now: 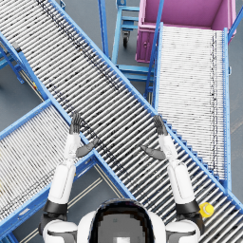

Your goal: Pick up the oil and place it on the left assembly line, put the cola on the right, and keep Sprite still

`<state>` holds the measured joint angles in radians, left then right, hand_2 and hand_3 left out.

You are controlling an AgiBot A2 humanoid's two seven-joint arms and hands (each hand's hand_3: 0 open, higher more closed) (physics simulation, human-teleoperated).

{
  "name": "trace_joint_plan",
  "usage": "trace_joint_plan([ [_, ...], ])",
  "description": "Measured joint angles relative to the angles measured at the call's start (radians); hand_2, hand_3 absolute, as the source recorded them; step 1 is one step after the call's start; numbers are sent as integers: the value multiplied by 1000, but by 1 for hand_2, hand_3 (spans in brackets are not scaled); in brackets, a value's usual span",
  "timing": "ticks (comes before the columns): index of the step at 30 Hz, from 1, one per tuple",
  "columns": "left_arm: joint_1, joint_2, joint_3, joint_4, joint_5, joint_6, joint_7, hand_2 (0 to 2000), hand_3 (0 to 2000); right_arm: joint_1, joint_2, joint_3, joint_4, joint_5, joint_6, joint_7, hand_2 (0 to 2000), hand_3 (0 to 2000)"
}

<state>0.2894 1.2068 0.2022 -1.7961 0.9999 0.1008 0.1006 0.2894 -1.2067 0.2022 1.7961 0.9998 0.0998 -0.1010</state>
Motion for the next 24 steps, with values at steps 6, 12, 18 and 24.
trace_joint_plan([
  [6, 0, 0, 0, 0, 0, 0, 0, 0, 0, 0, 0, 0, 0, 0, 0, 0, 0, 0],
  [12, 0, 0, 0, 0, 0, 0, 0, 0, 0, 0, 0, 0, 0, 0, 0, 0, 0, 0],
  [18, 0, 0, 0, 0, 0, 0, 0, 0, 0, 0, 0, 0, 0, 0, 0, 0, 0, 0],
  [24, 0, 0, 0, 0, 0, 0, 0, 0, 0, 0, 0, 0, 0, 0, 0, 0, 0, 0],
])
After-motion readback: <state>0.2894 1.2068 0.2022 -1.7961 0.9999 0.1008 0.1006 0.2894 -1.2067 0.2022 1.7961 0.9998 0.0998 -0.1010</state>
